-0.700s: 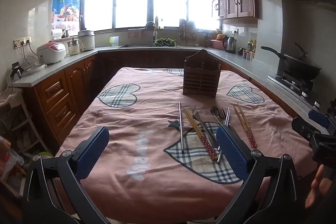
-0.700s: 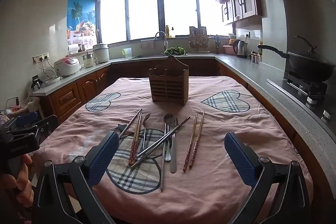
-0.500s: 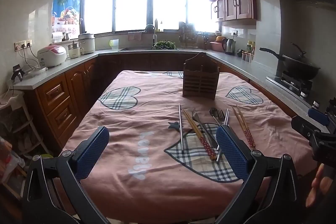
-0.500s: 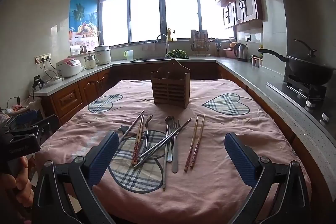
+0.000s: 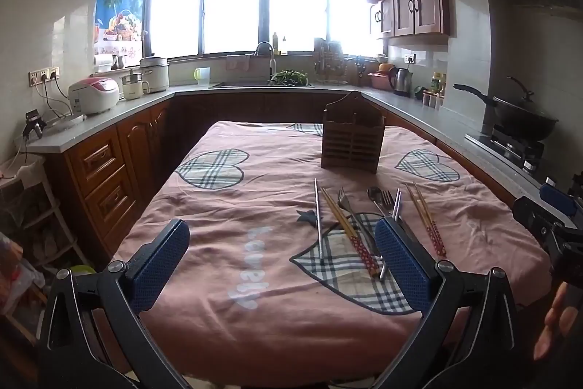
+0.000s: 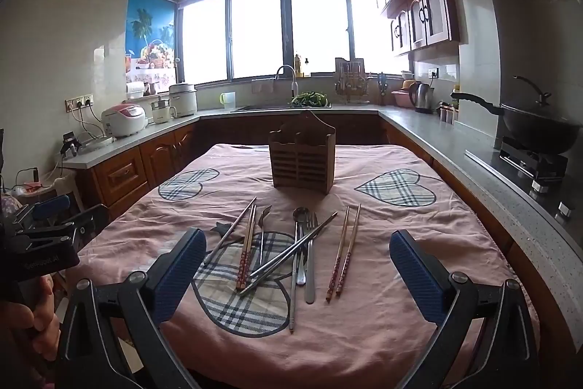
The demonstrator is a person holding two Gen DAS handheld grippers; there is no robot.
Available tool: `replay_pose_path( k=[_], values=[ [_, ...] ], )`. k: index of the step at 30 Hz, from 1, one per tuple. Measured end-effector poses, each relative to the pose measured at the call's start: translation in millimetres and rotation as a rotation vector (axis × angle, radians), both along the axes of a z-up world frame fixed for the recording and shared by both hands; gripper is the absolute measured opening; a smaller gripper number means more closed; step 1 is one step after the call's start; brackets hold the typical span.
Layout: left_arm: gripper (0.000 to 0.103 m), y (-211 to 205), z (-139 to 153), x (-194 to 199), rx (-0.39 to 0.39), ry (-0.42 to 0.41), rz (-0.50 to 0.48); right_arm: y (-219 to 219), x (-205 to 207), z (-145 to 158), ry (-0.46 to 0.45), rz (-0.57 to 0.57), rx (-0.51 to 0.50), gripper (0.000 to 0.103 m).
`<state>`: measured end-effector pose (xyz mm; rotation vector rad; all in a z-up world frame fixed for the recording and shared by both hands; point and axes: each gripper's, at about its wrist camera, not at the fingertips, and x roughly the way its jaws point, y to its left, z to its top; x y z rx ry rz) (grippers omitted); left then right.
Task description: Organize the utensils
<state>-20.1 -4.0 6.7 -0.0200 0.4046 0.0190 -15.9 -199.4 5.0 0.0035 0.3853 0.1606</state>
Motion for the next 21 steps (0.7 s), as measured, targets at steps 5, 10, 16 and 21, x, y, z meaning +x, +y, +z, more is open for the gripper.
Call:
replay_pose_path(
  k=[5, 10, 16, 21],
  values=[
    [0.103, -3.9, -0.1, 1.1, 0.000, -0.001, 0.000, -0.4, 0.5, 0.7, 0.001, 0.002, 0.002, 0.102],
    [0.103, 3.8, 0.4, -1.1, -0.003, -0.002, 0.000, -0.6, 0.6, 1.4, -0.001, 0.004, 0.004, 0.102],
    [0.103, 4.7, 0.8, -1.2, -0.003, -0.003, 0.001, -0.2, -0.6, 1.8, -0.005, 0.005, 0.003, 0.102],
    [0.103, 4.2, 1.7, -1.1, -0.001, -0.001, 0.000, 0.0, -0.9, 1.8, -0.003, 0.006, 0.004, 0.102]
  ],
)
